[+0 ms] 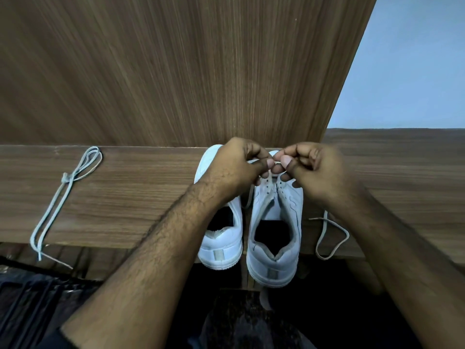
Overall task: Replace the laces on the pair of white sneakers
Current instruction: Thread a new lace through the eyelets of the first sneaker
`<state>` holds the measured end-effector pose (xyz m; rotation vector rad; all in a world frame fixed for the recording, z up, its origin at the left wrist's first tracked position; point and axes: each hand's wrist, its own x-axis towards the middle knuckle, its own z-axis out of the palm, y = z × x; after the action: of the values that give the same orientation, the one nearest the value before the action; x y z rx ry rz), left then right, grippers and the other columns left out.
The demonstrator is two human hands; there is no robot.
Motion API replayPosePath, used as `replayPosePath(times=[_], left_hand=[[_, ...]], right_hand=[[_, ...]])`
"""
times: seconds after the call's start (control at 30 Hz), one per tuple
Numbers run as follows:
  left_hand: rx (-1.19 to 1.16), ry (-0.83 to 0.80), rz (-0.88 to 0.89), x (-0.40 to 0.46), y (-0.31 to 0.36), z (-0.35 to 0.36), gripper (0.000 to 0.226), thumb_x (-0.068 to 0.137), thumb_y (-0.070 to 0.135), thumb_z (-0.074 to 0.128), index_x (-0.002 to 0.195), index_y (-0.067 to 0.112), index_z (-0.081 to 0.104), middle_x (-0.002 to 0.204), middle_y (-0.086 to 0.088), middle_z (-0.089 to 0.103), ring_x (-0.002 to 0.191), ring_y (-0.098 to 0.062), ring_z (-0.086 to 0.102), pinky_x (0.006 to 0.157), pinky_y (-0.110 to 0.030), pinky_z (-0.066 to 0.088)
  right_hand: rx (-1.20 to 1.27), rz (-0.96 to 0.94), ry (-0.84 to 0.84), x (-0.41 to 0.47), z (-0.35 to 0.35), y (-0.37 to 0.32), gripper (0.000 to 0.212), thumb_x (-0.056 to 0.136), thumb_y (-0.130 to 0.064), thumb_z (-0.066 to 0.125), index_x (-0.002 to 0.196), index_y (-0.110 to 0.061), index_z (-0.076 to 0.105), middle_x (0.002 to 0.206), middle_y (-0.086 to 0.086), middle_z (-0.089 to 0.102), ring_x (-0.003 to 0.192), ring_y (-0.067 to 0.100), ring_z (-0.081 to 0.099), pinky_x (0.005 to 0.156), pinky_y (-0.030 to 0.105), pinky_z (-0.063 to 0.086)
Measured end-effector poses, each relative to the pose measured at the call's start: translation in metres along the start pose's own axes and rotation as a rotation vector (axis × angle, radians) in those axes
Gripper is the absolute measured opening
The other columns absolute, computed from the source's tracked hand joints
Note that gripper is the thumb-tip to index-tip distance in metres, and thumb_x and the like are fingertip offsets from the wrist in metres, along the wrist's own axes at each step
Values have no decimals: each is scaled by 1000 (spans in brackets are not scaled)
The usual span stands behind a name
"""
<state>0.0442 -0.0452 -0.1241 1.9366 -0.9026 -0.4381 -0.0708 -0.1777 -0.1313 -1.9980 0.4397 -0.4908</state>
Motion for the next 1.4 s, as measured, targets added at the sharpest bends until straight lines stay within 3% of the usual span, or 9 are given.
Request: replayPosePath(times=[0.1,0.2,0.3,0.43,0.63,0.77,1.1,1.3,1.4], left_hand=[[192,91,-38,4,-8,-3,16,92,24,70,78,16,74,68,2,73,55,-4,61,66,-27,56],[190,129,-54,2,-5,-3,16,91,26,67,79,17,73,72,-3,74,66,-14,70,67,-31,58],[191,130,-63,1,-3,1,15,88,22,64,77,17,72,72,-3,74,72,-19,71,67,-30,57],[227,101,-67,2,-3,10,16,89,20,63,75,17,72,69,2,71,59,-4,60,56,-15,47],[343,71,-101,6,-2,24,14,80,9,64,71,10,75,68,3,72,70,-10,68,71,-33,59],[363,79,-113,10,-2,30,14,75,8,63,66,9,74,65,1,70,68,-15,67,69,-38,60],[388,113,-136,16,-8,45,35,79,14,65,48,29,59,70,2,72,75,-20,70,74,-39,61],[371,23,-75,16,-10,46,11,86,21,71,81,25,80,79,4,74,81,-18,70,78,-40,60],[368,-3,-70,16,-11,46,8,88,24,71,82,25,77,82,4,73,84,-17,68,82,-41,59]], right_hand=[[-119,110,-189,-6,-4,2,6,97,-28,62,101,-30,66,87,-11,75,72,1,70,70,28,54],[-306,141,-423,-17,-10,-4,43,82,-45,75,118,-32,55,108,-17,64,81,-1,66,75,25,50],[-588,115,-407,-21,-7,-7,55,80,-43,78,126,-28,50,116,-9,53,97,9,61,82,31,48],[-808,157,-327,-18,10,2,39,87,-34,62,120,-15,54,108,1,64,104,24,60,78,35,37],[-669,192,-64,1,13,15,16,89,-31,60,99,-20,67,90,4,70,77,25,66,72,35,54],[-477,253,-45,6,2,22,10,89,-21,63,93,-22,73,72,-3,70,55,15,67,48,20,46],[-22,497,-47,9,1,28,9,90,-5,68,88,-11,74,81,12,74,69,23,69,53,27,52],[205,585,-83,8,-3,30,29,103,-32,53,92,-13,71,74,6,72,54,14,64,51,28,53],[185,522,-101,6,-1,32,20,101,-29,58,92,-15,69,73,2,71,55,10,63,52,28,53]])
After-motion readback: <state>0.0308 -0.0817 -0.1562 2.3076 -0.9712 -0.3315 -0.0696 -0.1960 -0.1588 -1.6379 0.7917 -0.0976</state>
